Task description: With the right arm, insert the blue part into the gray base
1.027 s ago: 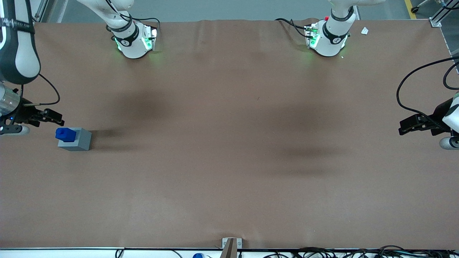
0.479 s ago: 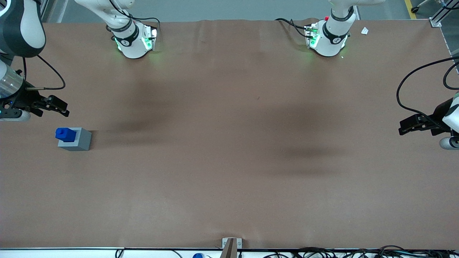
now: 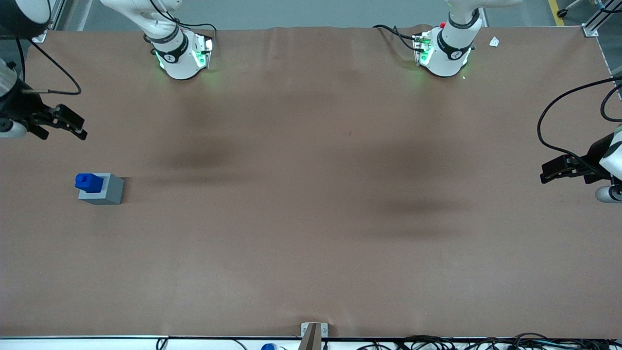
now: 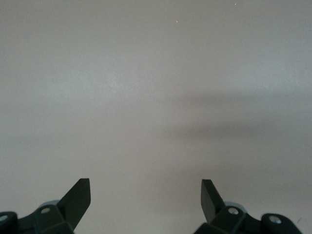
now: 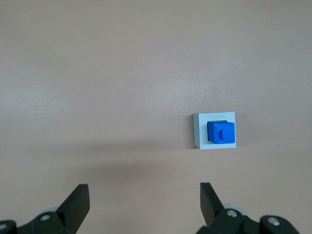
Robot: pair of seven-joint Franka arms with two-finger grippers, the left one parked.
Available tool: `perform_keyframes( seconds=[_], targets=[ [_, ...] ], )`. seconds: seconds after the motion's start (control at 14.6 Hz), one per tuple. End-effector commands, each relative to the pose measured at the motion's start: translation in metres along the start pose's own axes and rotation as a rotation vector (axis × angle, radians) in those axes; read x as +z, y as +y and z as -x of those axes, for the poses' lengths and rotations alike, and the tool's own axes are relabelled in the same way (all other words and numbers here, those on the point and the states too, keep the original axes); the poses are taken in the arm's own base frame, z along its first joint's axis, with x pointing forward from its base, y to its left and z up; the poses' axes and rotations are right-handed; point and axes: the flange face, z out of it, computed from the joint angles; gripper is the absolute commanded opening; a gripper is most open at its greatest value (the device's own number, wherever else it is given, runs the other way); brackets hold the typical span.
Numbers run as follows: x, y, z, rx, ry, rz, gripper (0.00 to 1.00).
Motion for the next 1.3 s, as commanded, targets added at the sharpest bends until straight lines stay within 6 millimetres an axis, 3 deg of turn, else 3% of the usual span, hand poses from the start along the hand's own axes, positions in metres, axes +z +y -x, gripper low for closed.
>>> perform_keyframes(
  seconds=[0.0,0.34,0.48,0.62,1.23],
  targets=[
    [-0.023,-0.012,0.016,-0.002,0.016,-0.006,1.00],
    [-0.071,-0.017,0.008,-0.013,0.054,-0.003,1.00],
    [-0.080,-0.023,0.002,0.006,0.074,-0.005,1.00],
    [-0.082,-0.028,0.000,0.092,0.078,-0.010,1.00],
    [-0.080,-0.031,-0.001,0.013,0.057,-0.001,1.00]
  ],
)
